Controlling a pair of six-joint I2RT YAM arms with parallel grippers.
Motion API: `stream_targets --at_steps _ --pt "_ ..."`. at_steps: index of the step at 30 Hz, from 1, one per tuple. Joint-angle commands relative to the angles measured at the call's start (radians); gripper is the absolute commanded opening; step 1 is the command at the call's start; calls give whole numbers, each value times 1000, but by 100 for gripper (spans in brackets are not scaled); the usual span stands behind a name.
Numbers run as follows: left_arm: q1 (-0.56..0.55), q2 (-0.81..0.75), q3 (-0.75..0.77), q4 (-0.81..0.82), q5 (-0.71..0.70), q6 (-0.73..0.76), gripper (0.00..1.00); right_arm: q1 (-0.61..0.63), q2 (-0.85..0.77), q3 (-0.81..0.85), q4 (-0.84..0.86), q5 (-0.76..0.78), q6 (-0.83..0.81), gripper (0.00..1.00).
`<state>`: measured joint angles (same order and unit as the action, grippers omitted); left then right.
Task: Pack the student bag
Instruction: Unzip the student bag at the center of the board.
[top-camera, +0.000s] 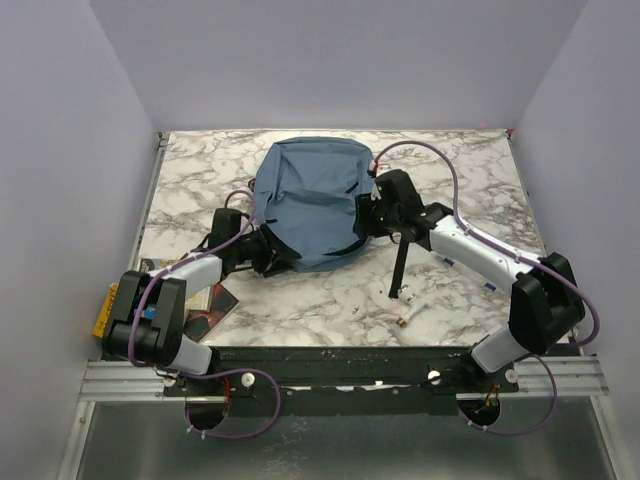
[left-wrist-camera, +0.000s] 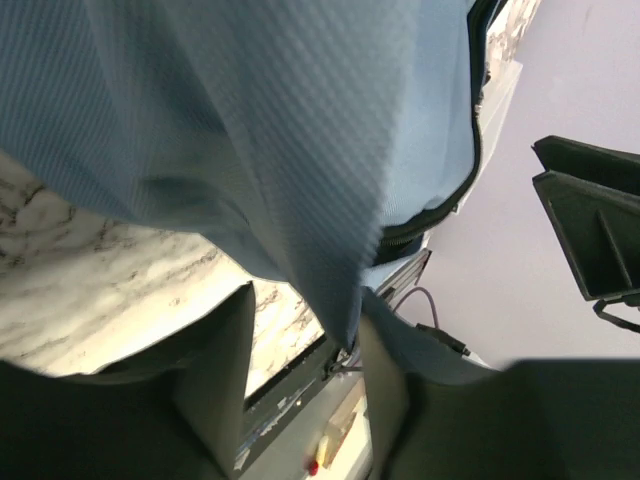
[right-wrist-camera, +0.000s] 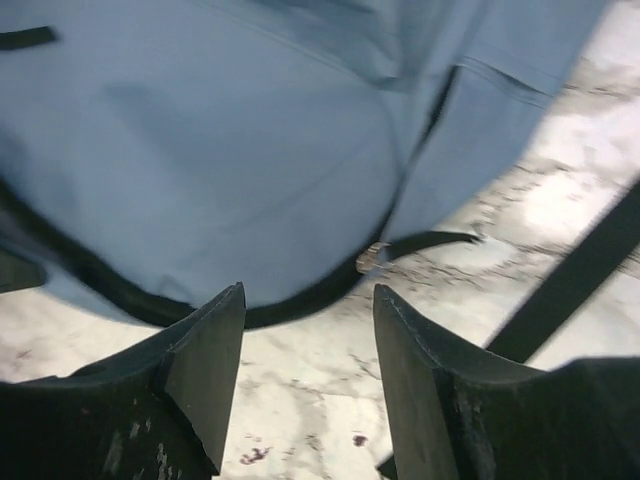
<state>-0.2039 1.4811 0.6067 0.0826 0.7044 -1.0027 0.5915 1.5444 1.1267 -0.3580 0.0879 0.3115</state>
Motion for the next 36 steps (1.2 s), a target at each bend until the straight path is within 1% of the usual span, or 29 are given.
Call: stream_targets --at_steps 1,3,5,7,9,12,13,15,16,19,22,27,29,30,33,36 --pt "34 -121 -8 -100 -60 63 58 1 27 27 122 -232 26 59" --pt "51 -170 27 -204 -121 112 69 5 57 37 179 -333 78 59" --pt "69 -209 75 -317 -210 159 76 20 87 46 230 -401 116 59" --pt "90 -245 112 -391 -287 190 80 43 116 53 257 -412 131 59" --pt "112 -270 131 -417 -350 201 82 66 134 47 282 -412 128 59" --pt "137 -245 172 -435 -394 196 80 99 161 37 300 -403 118 59" --pt "140 -219 187 -436 -396 196 77 107 167 28 311 -405 118 59" --pt "144 -166 220 -437 -388 193 64 121 176 8 330 -411 127 59" --pt "144 -135 236 -436 -385 193 58 127 178 -8 342 -416 130 59" --pt "142 -69 268 -429 -371 197 55 142 187 -50 390 -426 151 58" --pt "134 -28 283 -405 -320 191 48 158 205 -80 418 -432 165 58" --pt "126 -36 265 -382 -331 195 19 183 248 -94 430 -463 185 56" --pt "127 -43 250 -347 -302 203 6 187 250 -113 452 -509 215 55" --pt "127 -45 236 -294 -260 204 0 188 248 -133 492 -562 251 55" --pt "127 -31 177 -102 -102 169 0 188 221 -197 653 -699 378 55" --pt "127 -40 77 189 43 69 0 169 159 -255 845 -772 560 56"
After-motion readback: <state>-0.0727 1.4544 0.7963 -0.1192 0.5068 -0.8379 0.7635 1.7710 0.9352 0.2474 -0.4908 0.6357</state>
